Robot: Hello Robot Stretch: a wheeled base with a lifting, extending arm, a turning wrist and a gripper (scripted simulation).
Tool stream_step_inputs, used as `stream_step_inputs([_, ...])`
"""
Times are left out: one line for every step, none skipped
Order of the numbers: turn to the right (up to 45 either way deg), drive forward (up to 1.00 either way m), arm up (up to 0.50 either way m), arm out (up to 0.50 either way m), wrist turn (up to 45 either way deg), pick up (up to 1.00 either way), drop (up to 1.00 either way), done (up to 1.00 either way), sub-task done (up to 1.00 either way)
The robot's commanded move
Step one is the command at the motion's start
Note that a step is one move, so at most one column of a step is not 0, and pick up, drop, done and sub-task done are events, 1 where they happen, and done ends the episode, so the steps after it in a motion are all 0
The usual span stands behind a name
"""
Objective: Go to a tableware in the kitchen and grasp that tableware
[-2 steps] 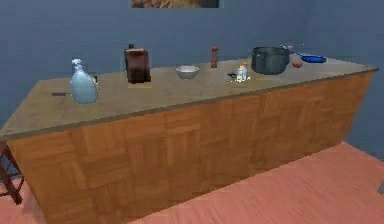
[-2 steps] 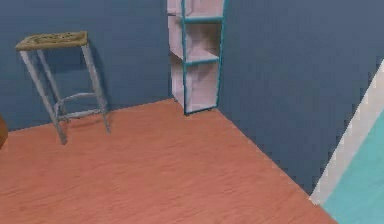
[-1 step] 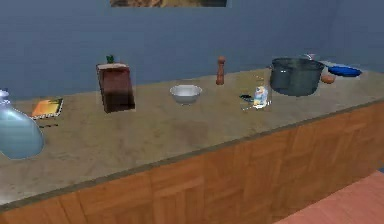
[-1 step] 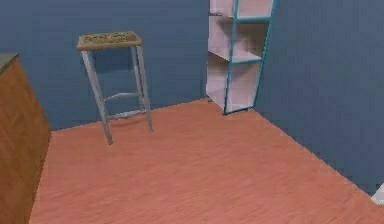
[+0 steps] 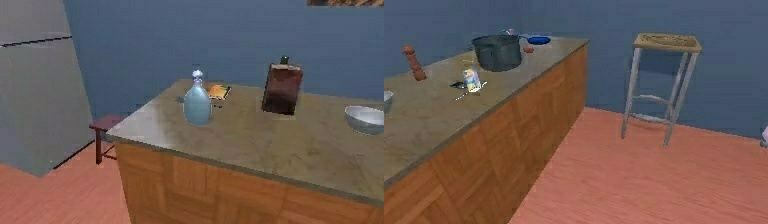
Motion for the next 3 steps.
stream_step_inputs([-42.0,0.00,0.00,0.00,0.0,0.00,0.00,0.00,0.00])
stream_step_inputs([45.0,0.00,0.00,0.00,0.0,0.00,0.00,0.00,0.00])
stream_step_inputs([45.0,0.00,0.00,0.00,0.0,0.00,0.00,0.00,0.00])
